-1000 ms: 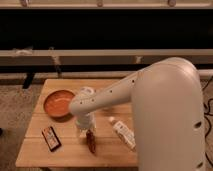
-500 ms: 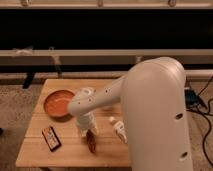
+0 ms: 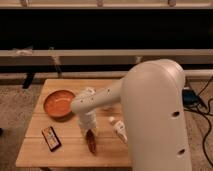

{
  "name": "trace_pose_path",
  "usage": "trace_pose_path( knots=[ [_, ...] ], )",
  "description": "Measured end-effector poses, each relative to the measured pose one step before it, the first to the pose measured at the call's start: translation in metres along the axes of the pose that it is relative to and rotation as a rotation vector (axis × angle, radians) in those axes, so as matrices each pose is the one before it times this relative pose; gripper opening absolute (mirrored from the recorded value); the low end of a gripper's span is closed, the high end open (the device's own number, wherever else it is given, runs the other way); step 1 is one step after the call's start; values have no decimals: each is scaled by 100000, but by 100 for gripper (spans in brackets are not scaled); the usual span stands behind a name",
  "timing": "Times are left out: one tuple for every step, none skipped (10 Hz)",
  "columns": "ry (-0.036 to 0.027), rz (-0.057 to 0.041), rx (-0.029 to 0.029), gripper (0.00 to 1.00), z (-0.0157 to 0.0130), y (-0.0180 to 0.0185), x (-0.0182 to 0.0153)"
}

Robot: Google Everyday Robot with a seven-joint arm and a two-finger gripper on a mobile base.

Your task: Place the pepper in the ceramic cup

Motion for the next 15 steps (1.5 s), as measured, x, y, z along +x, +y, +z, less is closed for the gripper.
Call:
trace_pose_path(
  knots=[
    [443, 532, -308, 26, -38, -180, 195],
    [-309, -364, -29, 16, -298, -115, 353],
    [-1473, 32, -1141, 6, -686, 175, 316],
    [-1385, 72, -884, 1, -796, 65, 361],
    [-1370, 75, -990, 0, -947, 37, 260],
    [-1623, 571, -972, 0, -1283, -63, 116],
    [-2484, -470, -1291, 0, -1982, 45, -160],
    [-2201, -314, -362, 0, -2029, -354, -530],
    [-1388, -118, -76, 0, -1172, -419, -651],
    [-1617, 87, 189, 0, -1131, -596, -1198],
    [-1989, -112, -380, 0, -1284, -438, -1653],
    [-1839, 809, -411, 0, -953, -773, -1309],
    [-2140, 650, -911, 0, -1319, -501, -1039],
    [-2461, 326, -1051, 0, -1653, -357, -1099],
    [-2344, 111, -813, 0, -1638, -330, -1006]
  ],
)
